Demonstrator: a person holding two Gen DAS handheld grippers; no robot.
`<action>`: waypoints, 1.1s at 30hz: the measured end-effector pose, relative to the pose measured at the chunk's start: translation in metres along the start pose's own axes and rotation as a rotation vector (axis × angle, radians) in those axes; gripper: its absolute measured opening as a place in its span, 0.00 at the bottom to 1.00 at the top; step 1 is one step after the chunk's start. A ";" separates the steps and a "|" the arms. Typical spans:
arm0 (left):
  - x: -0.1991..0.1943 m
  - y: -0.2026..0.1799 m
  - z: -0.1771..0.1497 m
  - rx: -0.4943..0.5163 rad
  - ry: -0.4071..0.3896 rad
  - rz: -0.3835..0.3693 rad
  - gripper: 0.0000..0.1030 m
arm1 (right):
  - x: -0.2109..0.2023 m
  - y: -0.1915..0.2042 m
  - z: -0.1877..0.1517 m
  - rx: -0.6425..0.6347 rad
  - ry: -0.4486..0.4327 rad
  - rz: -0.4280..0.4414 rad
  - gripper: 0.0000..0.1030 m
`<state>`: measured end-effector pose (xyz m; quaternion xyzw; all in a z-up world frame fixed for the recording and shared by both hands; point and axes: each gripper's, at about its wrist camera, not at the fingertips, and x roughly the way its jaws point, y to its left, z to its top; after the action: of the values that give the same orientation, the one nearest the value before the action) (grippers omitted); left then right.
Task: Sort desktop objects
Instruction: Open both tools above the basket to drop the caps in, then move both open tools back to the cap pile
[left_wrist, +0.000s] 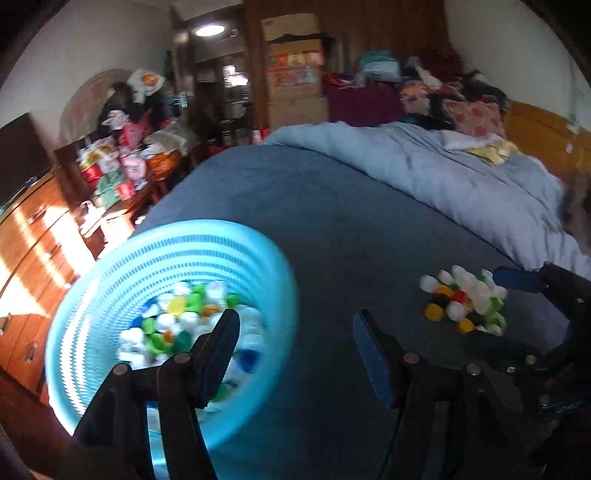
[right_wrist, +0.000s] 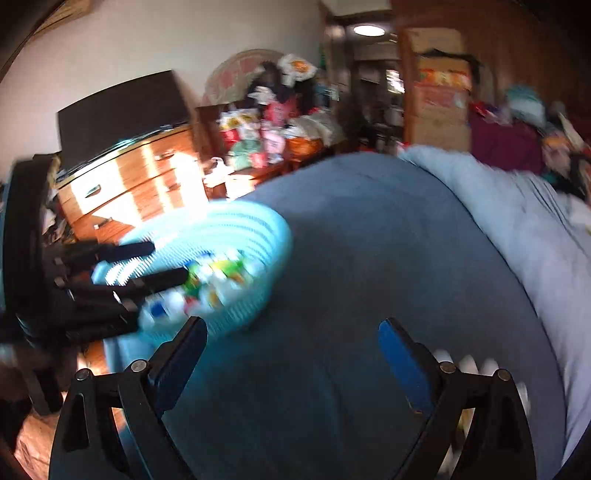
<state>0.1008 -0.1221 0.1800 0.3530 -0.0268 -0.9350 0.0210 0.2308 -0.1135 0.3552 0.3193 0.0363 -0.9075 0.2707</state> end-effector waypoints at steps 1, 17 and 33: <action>0.008 -0.020 -0.007 0.029 0.013 -0.049 0.64 | -0.013 -0.021 -0.033 0.032 0.019 -0.053 0.94; 0.195 -0.179 -0.028 0.039 0.230 -0.186 0.64 | -0.092 -0.163 -0.250 0.382 0.179 -0.270 0.95; 0.141 -0.193 -0.079 0.167 0.189 -0.372 0.64 | -0.100 -0.175 -0.255 0.455 0.113 -0.231 0.94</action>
<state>0.0435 0.0593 0.0157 0.4384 -0.0365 -0.8801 -0.1785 0.3485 0.1425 0.1942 0.4158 -0.1177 -0.8979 0.0842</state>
